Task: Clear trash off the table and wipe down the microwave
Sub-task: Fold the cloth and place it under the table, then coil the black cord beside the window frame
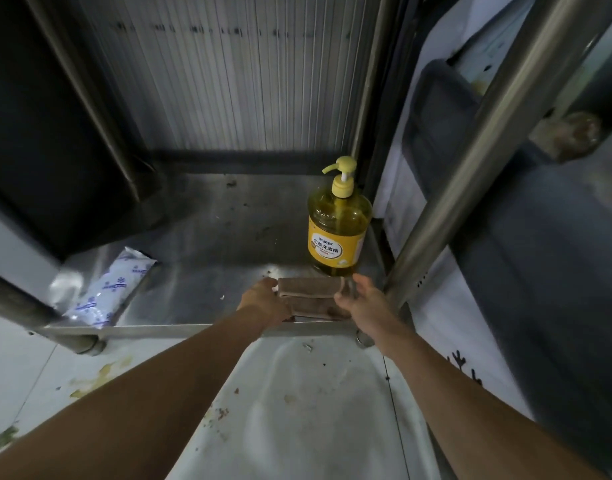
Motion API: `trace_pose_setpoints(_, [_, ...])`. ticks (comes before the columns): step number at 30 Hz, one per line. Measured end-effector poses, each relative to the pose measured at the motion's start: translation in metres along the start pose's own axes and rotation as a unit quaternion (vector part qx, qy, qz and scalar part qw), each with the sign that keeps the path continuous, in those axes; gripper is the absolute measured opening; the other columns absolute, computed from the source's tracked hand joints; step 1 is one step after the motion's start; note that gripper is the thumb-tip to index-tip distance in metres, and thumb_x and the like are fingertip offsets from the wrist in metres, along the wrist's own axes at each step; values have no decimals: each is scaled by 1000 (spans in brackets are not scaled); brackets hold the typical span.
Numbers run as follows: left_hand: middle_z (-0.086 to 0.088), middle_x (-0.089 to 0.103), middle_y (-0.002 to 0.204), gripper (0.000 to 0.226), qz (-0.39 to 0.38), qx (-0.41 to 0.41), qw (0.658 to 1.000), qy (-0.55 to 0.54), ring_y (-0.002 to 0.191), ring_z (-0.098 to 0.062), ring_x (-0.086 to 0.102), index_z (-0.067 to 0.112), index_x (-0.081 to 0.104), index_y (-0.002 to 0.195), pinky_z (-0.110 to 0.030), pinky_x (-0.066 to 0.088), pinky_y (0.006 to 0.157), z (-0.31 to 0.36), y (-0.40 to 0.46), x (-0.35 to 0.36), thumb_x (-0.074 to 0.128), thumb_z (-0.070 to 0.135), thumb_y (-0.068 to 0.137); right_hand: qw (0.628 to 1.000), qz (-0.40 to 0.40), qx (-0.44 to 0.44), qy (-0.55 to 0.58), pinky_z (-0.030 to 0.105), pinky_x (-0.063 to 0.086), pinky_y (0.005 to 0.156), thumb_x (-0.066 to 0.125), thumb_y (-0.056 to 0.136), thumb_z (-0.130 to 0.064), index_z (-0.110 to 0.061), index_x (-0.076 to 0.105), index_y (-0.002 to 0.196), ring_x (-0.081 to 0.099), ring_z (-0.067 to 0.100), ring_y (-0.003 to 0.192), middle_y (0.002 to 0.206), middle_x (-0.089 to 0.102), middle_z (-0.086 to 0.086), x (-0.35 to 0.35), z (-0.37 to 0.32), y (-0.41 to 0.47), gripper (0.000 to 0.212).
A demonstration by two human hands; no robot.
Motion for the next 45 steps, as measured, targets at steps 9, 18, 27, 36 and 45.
trace_pose_setpoints(9, [-6, 55, 122, 51, -15, 21, 1000, 3, 98, -21, 52, 18, 49, 129, -26, 46, 78, 55, -134, -58, 68, 13, 82, 999, -33, 0, -42, 31, 46, 84, 67, 79, -21, -26, 47, 127, 54, 12, 99, 98, 54, -17, -25, -86, -116, 52])
trace_pose_setpoints(18, [-3, 56, 113, 46, -32, 26, 999, 4, 93, -18, 52, 19, 51, 123, -24, 45, 76, 126, -264, -139, 70, 15, 81, 998, -26, 13, -47, 42, 49, 91, 70, 80, -24, -36, 50, 115, 47, 11, 102, 97, 50, -22, -90, -193, -237, 42])
trace_pose_setpoints(27, [1, 60, 107, 43, -43, 79, 996, -15, 95, -19, 60, 18, 51, 122, -26, 50, 79, 237, -378, -215, 67, 20, 82, 1000, -10, 3, -8, 10, 44, 66, 71, 79, -12, -28, 46, 129, 57, -2, 90, 120, 51, -6, -164, -307, -327, 58])
trace_pose_setpoints(36, [2, 55, 102, 56, -29, 113, 991, -71, 106, -20, 57, 17, 43, 131, -28, 47, 94, 348, -436, -288, 69, 14, 81, 998, 46, -37, -5, 8, 42, 72, 68, 82, -6, -17, 45, 128, 50, 7, 99, 118, 50, -1, -256, -432, -377, 53])
trace_pose_setpoints(45, [-9, 54, 120, 60, 21, 170, 975, -144, 103, -21, 55, 16, 41, 135, -31, 48, 85, 439, -464, -349, 67, 8, 82, 992, 79, -100, -24, 1, 39, 51, 70, 81, -10, -14, 40, 136, 49, 7, 91, 133, 50, 6, -329, -523, -388, 63])
Point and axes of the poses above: each hand's wrist, its own y-axis towards the middle knuckle, its own x-axis out of the palm, z = x × y, the point moved 7 cm from there along y, towards the middle knuckle
